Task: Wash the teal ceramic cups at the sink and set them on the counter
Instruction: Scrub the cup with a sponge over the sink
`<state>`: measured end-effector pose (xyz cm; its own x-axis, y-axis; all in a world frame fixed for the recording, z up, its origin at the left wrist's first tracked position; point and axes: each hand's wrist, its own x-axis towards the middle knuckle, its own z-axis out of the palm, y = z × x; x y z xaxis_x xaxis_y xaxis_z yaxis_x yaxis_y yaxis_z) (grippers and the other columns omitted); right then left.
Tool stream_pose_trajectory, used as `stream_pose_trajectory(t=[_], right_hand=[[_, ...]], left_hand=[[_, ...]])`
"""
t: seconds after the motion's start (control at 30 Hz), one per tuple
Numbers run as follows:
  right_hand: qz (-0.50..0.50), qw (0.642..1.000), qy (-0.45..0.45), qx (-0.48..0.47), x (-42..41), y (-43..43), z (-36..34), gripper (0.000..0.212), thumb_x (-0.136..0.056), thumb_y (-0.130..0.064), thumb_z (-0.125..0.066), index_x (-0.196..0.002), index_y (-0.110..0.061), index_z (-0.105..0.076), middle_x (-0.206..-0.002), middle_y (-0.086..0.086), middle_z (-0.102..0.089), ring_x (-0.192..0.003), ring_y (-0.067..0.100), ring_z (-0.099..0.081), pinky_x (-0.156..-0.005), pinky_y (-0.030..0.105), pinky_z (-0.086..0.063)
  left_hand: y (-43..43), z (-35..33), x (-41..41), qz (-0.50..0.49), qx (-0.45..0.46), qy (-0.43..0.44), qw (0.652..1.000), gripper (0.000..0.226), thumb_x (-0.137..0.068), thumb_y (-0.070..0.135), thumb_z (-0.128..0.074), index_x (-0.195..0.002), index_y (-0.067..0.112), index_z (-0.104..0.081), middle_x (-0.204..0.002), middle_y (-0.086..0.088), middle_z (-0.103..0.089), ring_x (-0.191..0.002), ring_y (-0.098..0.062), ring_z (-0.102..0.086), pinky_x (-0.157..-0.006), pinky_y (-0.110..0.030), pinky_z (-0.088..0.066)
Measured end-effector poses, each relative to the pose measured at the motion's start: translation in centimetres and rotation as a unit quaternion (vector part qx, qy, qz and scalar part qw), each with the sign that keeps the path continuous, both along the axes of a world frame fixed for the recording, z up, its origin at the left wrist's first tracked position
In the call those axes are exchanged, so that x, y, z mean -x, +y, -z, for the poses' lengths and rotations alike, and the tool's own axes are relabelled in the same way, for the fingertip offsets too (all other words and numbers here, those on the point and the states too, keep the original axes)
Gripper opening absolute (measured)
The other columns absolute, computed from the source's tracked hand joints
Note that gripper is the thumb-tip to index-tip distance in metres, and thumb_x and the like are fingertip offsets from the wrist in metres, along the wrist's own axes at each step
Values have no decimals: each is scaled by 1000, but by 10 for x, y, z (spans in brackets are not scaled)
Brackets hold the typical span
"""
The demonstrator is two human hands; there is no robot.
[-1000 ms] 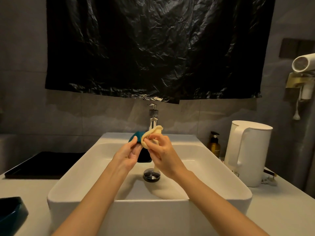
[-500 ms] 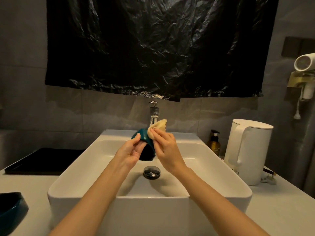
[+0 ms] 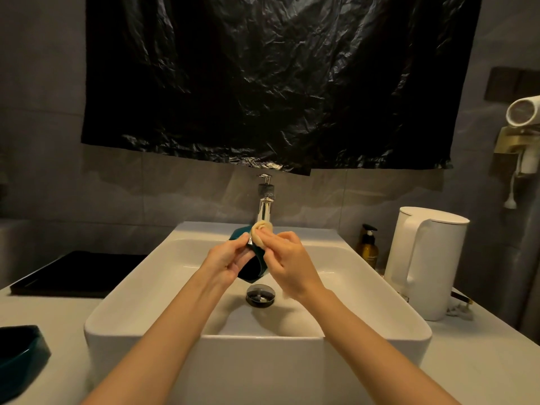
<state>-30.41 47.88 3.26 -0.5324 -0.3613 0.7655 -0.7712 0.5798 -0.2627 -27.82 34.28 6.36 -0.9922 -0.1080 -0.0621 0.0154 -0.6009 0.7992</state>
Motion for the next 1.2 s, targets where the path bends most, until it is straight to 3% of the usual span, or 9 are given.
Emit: stream_pose_trajectory(t=[0.1,0.33,0.43,0.57,0.67,0.77,0.87,1.07,1.2], right_hand=[[4,996,69,-52,-2,-2,-1,44,-89,-16,-40,-129,-21,-59,-130,-5,-60,-102,20,-46,-94,24,-39],[27,998,-37,36,6,1,-1,37,-97,-16,-41,-129,-25,-56,-100,1,-64,-86,11,-40,-70,15,-37],[25,999,44,-15,0,5,1,42,-89,-18,-40,-127,-21,-60,-117,-6,-66,-89,15,-43,-77,21,-43],[20,1000,20,-8,7,-4,0,47,-91,-20,-33,-134,-25,-53,-132,-7,-57,-101,18,-44,-91,27,-40],[18,997,-65,44,9,-1,-1,41,-99,-16,-36,-136,-28,-49,-126,-3,-58,-102,9,-42,-89,14,-38],[22,1000,-3,9,3,5,-1,42,-95,-14,-38,-133,-22,-54,-130,-5,-58,-100,13,-45,-86,6,-34],[28,999,29,-6,2,7,-2,41,-93,-15,-38,-130,-20,-58,-129,-4,-60,-100,15,-46,-90,20,-42],[25,992,-115,35,8,2,-3,38,-100,-19,-36,-133,-28,-52,-119,3,-60,-102,11,-44,-94,30,-47],[26,999,-20,-30,0,8,-4,48,-93,-27,-26,-129,-28,-57,-123,-6,-62,-98,12,-42,-88,28,-42]], left_hand=[[-4,1,0,1,8,8,1000,14,-93,6,-53,-95,-4,-62,-90,-17,-66,-78,-20,-66,-63,-27,-57],[-1,1,0,-8,55,-5,998,9,-91,2,-56,-97,-4,-59,-87,-16,-66,-78,-20,-65,-75,-33,-52],[-3,0,1,1,10,10,1000,8,-92,1,-54,-89,-3,-59,-73,-14,-70,-66,-18,-69,-61,-27,-58],[-2,5,3,16,87,28,996,18,-92,5,-55,-107,-4,-60,-93,-15,-67,-85,-19,-66,-63,-24,-58],[-1,8,4,17,145,36,989,26,-91,6,-59,-116,-2,-57,-105,-17,-66,-93,-22,-65,-63,-22,-58],[0,8,5,6,187,48,981,25,-91,10,-59,-114,-1,-58,-107,-17,-66,-98,-23,-65,-68,-24,-56],[2,10,7,-3,257,65,964,18,-92,16,-59,-104,3,-60,-105,-15,-68,-100,-23,-65,-76,-26,-55],[3,17,7,8,364,83,928,25,-93,17,-57,-115,6,-57,-108,-12,-68,-101,-24,-65,-81,-29,-54],[4,15,8,-2,378,93,921,23,-92,15,-58,-113,5,-57,-107,-13,-68,-99,-24,-65,-78,-28,-55]])
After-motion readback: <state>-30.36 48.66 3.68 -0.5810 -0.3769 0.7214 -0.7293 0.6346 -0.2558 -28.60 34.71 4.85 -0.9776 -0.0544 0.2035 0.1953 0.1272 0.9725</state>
